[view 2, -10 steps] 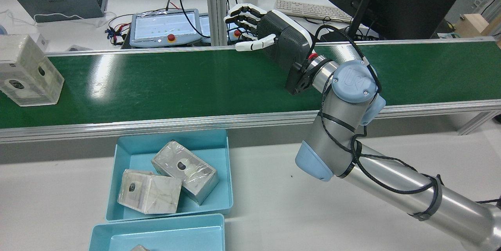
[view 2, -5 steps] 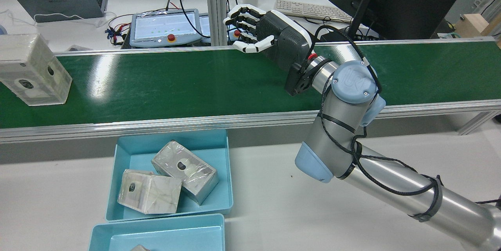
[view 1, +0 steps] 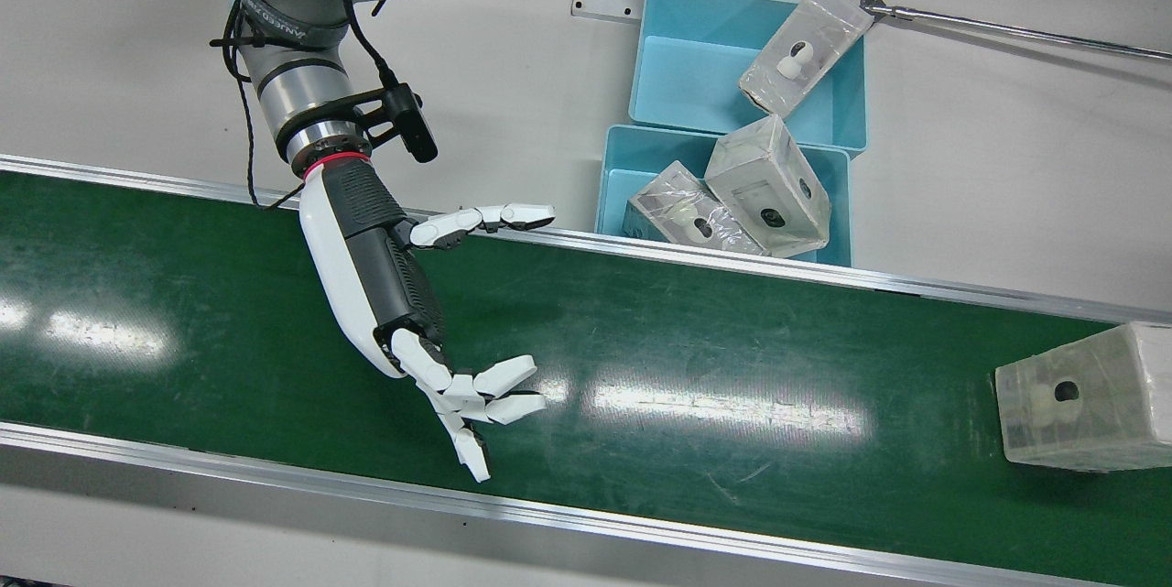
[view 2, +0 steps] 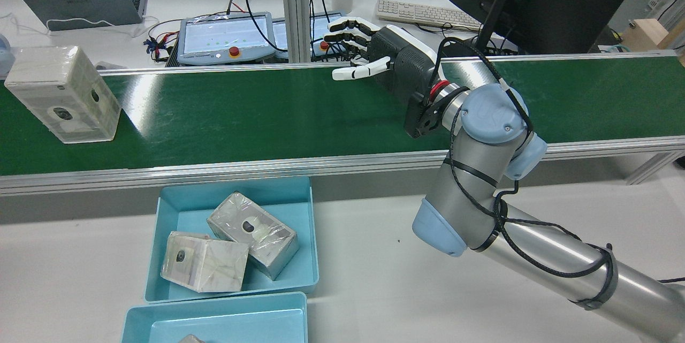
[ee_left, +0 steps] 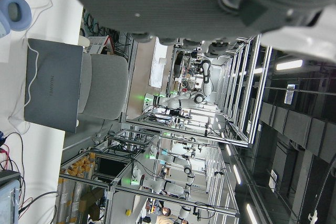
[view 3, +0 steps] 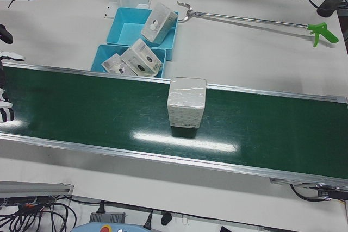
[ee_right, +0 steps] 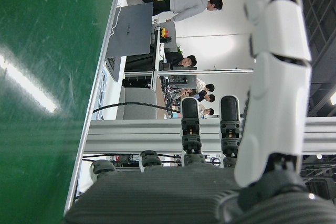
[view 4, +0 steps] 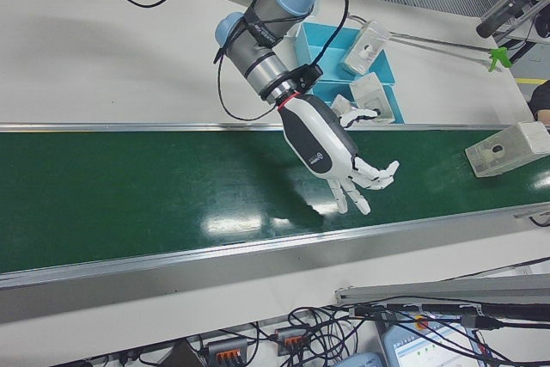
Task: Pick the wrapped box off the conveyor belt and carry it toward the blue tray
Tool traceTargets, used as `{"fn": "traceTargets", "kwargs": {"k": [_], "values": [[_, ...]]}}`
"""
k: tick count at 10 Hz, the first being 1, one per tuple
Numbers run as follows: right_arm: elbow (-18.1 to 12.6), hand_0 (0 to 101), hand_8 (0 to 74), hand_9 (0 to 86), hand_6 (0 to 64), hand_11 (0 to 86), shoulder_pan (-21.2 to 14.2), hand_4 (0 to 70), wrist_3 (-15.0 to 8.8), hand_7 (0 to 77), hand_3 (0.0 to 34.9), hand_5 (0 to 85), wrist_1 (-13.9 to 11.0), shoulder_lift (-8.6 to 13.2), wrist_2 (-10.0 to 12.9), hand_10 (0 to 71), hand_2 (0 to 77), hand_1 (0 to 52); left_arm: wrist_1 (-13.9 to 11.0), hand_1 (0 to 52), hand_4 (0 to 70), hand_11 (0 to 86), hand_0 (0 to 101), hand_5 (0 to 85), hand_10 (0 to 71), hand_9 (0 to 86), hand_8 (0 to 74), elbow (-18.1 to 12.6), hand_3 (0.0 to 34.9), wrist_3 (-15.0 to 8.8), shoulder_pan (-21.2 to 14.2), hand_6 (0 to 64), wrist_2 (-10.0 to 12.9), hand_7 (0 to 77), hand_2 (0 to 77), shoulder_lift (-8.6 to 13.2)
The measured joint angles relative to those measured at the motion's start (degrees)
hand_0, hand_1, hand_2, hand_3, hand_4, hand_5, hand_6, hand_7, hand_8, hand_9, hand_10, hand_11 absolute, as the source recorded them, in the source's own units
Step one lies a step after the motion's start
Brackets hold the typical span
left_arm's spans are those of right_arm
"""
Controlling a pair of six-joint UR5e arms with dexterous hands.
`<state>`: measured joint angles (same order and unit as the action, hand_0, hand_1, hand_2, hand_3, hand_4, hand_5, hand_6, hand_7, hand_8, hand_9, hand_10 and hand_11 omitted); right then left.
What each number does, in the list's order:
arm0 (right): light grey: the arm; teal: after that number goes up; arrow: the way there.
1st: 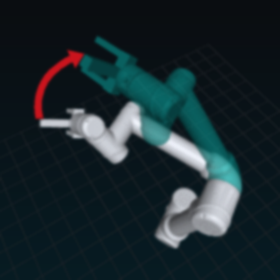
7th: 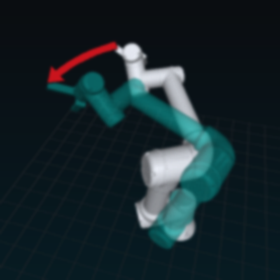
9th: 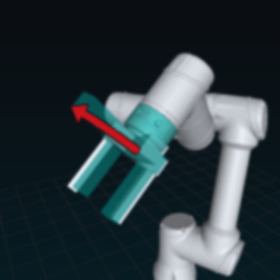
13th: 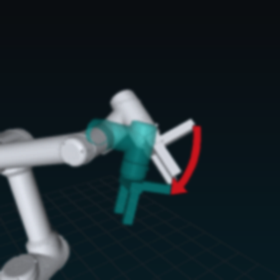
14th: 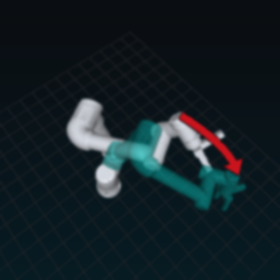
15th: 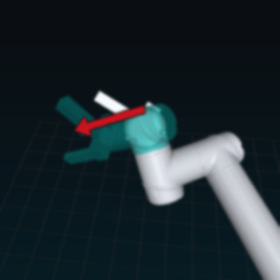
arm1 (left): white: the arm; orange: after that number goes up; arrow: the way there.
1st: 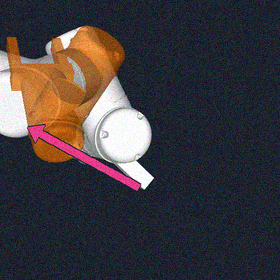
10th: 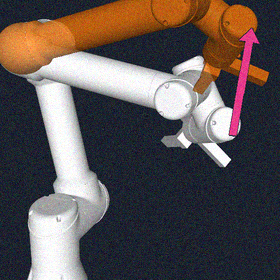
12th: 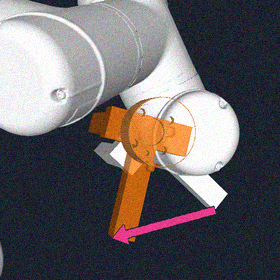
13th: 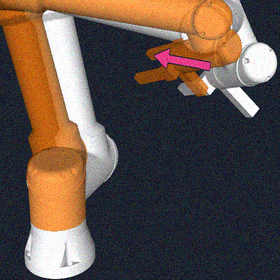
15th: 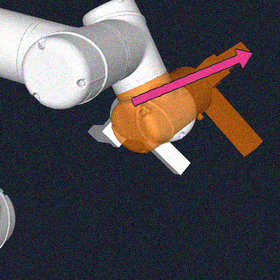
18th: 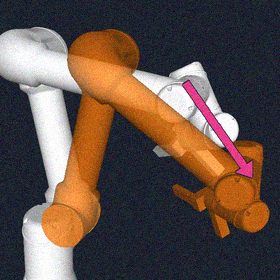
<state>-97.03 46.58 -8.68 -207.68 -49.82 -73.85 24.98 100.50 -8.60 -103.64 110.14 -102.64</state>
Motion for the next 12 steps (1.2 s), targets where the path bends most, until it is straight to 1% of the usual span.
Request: {"fn": "traceTargets", "kwargs": {"k": [1,2,3,4,5,6,7,9,10,11,12], "values": [[0.19,48,0.0,5.4,5.5,1.6,-0.15,10.9,-0.08,26.7,23.8,36.0,0.50,0.05,-0.01,0.0,18.0,12.0,0.00,0.0,0.0,0.0,0,1.1,0.5,0.0,0.0,0.00,0.0,0.00,0.00,0.0,0.00,0.0,1.1,0.00],[0.53,47,0.0,4.9,5.5,1.6,-0.31,12.5,-0.16,26.7,25.0,34.9,1.64,0.05,-0.06,0.0,14.2,8.7,0.00,0.0,0.0,0.0,0,1.1,0.5,0.0,0.0,0.00,0.0,0.00,0.00,0.0,0.00,0.0,1.1,0.00],[0.80,47,0.0,4.9,4.9,1.6,-0.49,12.0,-0.19,26.7,26.7,34.9,2.98,0.05,-0.10,0.0,12.5,13.1,0.00,0.0,0.0,0.0,0,1.1,0.5,0.0,0.0,0.00,0.0,0.00,0.00,0.0,0.00,0.0,0.5,0.00],[0.94,47,0.0,4.9,4.9,1.6,-0.77,12.0,-0.20,26.7,26.7,34.9,3.96,0.09,-0.11,0.0,12.5,13.1,0.00,0.0,0.0,0.0,0,1.1,0.0,0.0,0.0,0.00,0.0,0.00,0.00,0.0,0.00,0.0,1.1,0.00],[0.94,47,0.0,4.9,4.9,1.6,-0.99,12.0,-0.20,26.7,26.6,34.9,4.44,0.12,-0.09,0.0,17.5,13.1,0.00,0.0,0.0,0.0,0,1.1,0.0,0.0,0.0,0.00,0.0,0.00,0.00,0.0,0.00,0.5,0.5,0.00],[0.97,47,0.0,4.9,6.0,1.1,-1.12,12.0,-0.22,26.7,26.8,36.0,4.66,0.14,-0.05,0.0,18.0,14.7,0.00,0.0,0.0,0.0,0,1.1,0.5,0.0,0.0,0.00,0.0,0.00,0.00,0.0,0.00,0.5,0.5,0.00],[0.97,48,0.0,4.9,6.0,1.1,-1.14,12.0,-0.23,28.4,26.7,36.0,4.75,0.13,-0.05,0.0,19.1,14.7,0.00,0.0,0.0,0.0,0,1.1,0.5,0.0,0.0,0.00,0.0,0.00,0.00,0.0,0.00,0.0,0.5,0.00],[1.09,48,0.0,6.0,6.0,1.1,-1.15,12.0,-0.26,28.9,26.8,36.0,4.81,-0.04,-0.06,0.0,19.1,14.7,0.00,0.0,0.0,0.0,0,1.1,0.5,0.0,0.0,0.00,0.0,0.00,0.00,0.0,0.00,0.0,0.5,0.00],[1.11,48,0.0,6.0,6.5,1.6,-1.13,13.1,-0.21,30.0,26.8,37.1,4.82,-0.04,-0.06,0.0,20.7,14.7,0.00,0.0,0.0,0.0,0,1.1,0.5,0.0,0.0,0.00,0.0,0.00,0.00,0.0,0.00,0.0,0.5,0.00],[1.12,48,0.0,6.0,6.5,1.6,-0.92,13.1,-0.13,30.0,26.8,37.1,4.82,0.02,-0.06,0.0,20.7,14.7,0.00,0.0,0.0,0.0,0,1.1,0.5,0.0,0.0,0.00,0.0,0.00,0.00,0.0,0.00,0.0,0.5,0.00],[1.13,48,0.0,6.5,7.1,1.6,-0.58,12.5,-0.05,30.0,26.7,37.6,4.82,0.11,-0.09,0.0,20.2,16.9,0.00,0.0,0.0,0.0,0,1.1,0.5,0.0,0.0,0.00,0.0,0.00,0.00,0.0,0.00,0.0,0.5,0.00]]}}
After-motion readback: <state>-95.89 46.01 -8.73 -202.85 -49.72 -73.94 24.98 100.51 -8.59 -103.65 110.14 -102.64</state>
